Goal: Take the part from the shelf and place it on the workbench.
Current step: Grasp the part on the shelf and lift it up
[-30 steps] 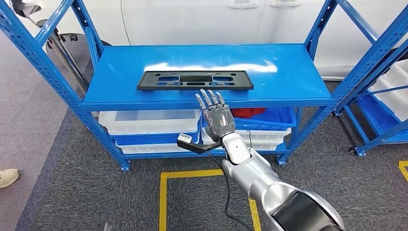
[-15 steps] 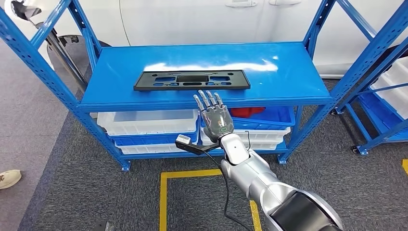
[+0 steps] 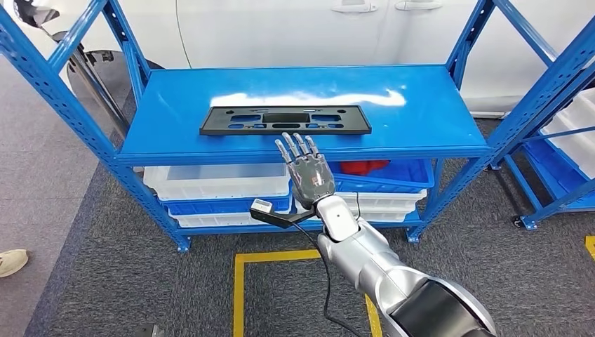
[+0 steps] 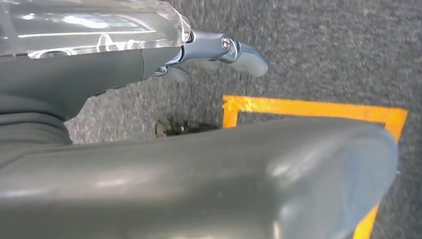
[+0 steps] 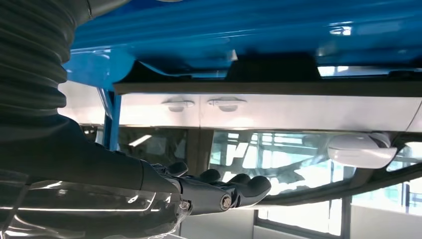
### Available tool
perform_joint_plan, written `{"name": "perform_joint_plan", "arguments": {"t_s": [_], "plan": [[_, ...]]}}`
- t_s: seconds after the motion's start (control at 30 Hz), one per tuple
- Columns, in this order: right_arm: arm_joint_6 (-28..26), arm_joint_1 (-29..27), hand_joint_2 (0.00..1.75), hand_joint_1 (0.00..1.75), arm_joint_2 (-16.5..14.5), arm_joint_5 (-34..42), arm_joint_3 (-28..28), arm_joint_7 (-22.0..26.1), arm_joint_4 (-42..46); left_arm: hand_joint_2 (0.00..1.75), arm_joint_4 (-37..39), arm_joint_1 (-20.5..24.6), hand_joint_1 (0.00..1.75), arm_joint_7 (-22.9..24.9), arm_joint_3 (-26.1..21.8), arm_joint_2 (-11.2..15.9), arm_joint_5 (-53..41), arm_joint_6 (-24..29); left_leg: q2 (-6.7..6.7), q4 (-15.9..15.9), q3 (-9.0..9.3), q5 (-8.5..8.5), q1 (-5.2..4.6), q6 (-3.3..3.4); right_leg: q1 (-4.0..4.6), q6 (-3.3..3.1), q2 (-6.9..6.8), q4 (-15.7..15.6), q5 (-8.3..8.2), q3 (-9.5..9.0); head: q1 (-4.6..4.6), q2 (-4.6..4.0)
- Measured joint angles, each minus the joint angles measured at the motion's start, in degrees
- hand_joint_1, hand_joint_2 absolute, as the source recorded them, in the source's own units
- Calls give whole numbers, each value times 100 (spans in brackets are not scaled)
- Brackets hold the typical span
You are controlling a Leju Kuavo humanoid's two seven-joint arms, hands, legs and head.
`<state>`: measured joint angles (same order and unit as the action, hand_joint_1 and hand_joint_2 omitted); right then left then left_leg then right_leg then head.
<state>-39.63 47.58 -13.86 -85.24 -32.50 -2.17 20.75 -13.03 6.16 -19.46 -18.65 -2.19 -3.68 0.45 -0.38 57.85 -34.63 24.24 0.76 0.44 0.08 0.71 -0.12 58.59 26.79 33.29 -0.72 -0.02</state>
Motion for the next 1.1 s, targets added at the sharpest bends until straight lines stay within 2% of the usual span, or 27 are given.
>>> {"name": "perform_joint_plan", "arguments": {"t_s": [0.07,0.13,0.17,0.2,0.23,0.3,0.33,0.37,0.43,0.5,0.53,0.57,0.63,0.67,0.7,0.73,0.77,0.8,0.83,0.87,0.9,1.0,1.07,1.1], "plan": [[-2,9,175,0,-1,-1,18,1,-1,0,0,12,0,-4,-4,4,-7,-9,1,-25,22,5,11,60,-20,53,4,474,248,227,1,0],[-2,-9,175,0,2,-1,34,1,-10,0,0,17,0,-5,-6,7,-15,-19,1,-24,31,31,4,91,-31,81,5,1277,548,670,1,0],[-3,-28,175,0,4,-1,39,2,-17,0,0,13,0,-5,-6,7,-19,-23,0,-23,42,44,1,96,-34,88,5,1558,592,852,0,0],[-3,-45,175,0,5,-1,41,3,-24,0,0,8,0,-5,-6,7,-21,-27,-4,-21,62,62,-2,96,-34,85,5,1632,520,938,0,0],[-4,-55,175,0,6,-1,44,4,-28,0,0,5,0,-6,-6,7,-22,-27,-9,-20,92,83,-4,90,-33,72,6,1471,343,905,0,0],[-7,-54,175,0,6,-1,53,10,-32,0,0,5,0,-10,-6,4,-25,-28,-19,-22,180,139,-13,67,-19,8,7,667,-136,571,1,0],[-8,-48,175,0,5,-1,61,12,-33,0,1,10,0,-14,-7,2,-28,-29,-23,-20,213,169,-22,47,-5,-28,8,294,-276,405,1,0],[-9,-44,175,0,5,-1,68,14,-33,0,1,15,0,-20,-7,-1,-32,-31,-23,-23,234,193,-30,23,12,-58,9,47,-342,293,1,0],[-11,-41,175,0,5,-1,84,14,-35,0,1,19,0,-30,-8,-2,-42,-36,-19,-39,249,228,-32,-35,38,-104,14,-73,-299,242,1,0],[-17,-42,175,0,2,-1,98,15,-27,0,-1,19,0,-38,-8,2,-51,-39,-6,-25,279,282,-28,-92,6,-152,20,-129,-283,169,-1,0],[-20,-35,175,0,-1,0,108,18,-22,0,-2,23,0,-42,-8,2,-55,-42,0,100,244,352,-26,-116,-14,-179,18,-168,-273,109,-1,0],[-22,-30,175,0,-3,0,115,25,-18,0,-2,26,0,-45,-8,3,-57,-43,3,351,136,463,-20,-140,-31,-205,14,-201,-255,44,-2,0],[-23,-33,175,0,-5,0,125,43,-24,0,-2,19,0,-46,-12,0,-58,-43,5,1127,-288,733,2,-183,-24,-244,8,-212,-189,-44,-3,0],[-23,-47,175,0,-7,-1,126,49,-27,0,-1,7,0,-45,-14,0,-58,-41,5,1452,-508,798,8,-202,-21,-249,10,-209,-151,-81,-3,0],[-23,-63,175,0,-7,-1,126,51,-31,0,-1,-4,0,-45,-16,0,-58,-39,6,1606,-654,766,11,-216,-20,-248,14,-204,-112,-119,-3,0],[-23,-74,175,0,-9,-1,127,52,-35,0,0,-11,0,-45,-17,0,-58,-38,6,1535,-693,613,12,-221,-20,-241,18,-196,-69,-162,-3,0],[-23,-79,175,0,-12,-1,127,53,-37,0,0,-13,0,-45,-17,1,-58,-37,8,1244,-620,357,13,-217,-22,-228,23,-184,-15,-217,-3,0],[-23,-80,175,0,-16,-1,127,56,-39,0,0,-12,0,-45,-18,1,-58,-37,14,847,-486,90,13,-204,-23,-210,24,-172,44,-270,-2,0],[-22,-74,175,0,-22,-1,128,60,-42,0,1,-7,0,-45,-19,2,-58,-36,20,489,-337,-97,1,-183,-11,-183,25,-156,99,-311,-2,0],[-21,-67,175,0,-30,-1,129,63,-42,0,2,1,0,-45,-19,2,-59,-36,23,218,-218,-182,-9,-145,-1,-154,27,-145,143,-332,-2,0],[-20,-62,175,0,-36,-1,131,66,-43,0,3,4,0,-45,-20,2,-59,-35,24,87,-160,-173,-19,-108,12,-126,28,-139,165,-339,-2,0],[-22,-53,175,0,-58,-1,142,74,-43,0,4,-8,0,-46,-21,0,-61,-32,8,-5,-87,-73,-11,-2,22,-47,30,-82,175,-336,-1,0],[-24,-38,175,0,-66,-1,152,88,-42,0,4,-4,0,-47,-23,1,-64,-34,0,-47,4,-33,3,57,7,3,29,267,290,-172,-1,0],[-24,-33,175,0,-67,-1,158,96,-43,0,4,3,0,-47,-25,2,-66,-35,-1,-61,40,-10,2,80,-3,25,29,597,407,22,-1,0]]}}
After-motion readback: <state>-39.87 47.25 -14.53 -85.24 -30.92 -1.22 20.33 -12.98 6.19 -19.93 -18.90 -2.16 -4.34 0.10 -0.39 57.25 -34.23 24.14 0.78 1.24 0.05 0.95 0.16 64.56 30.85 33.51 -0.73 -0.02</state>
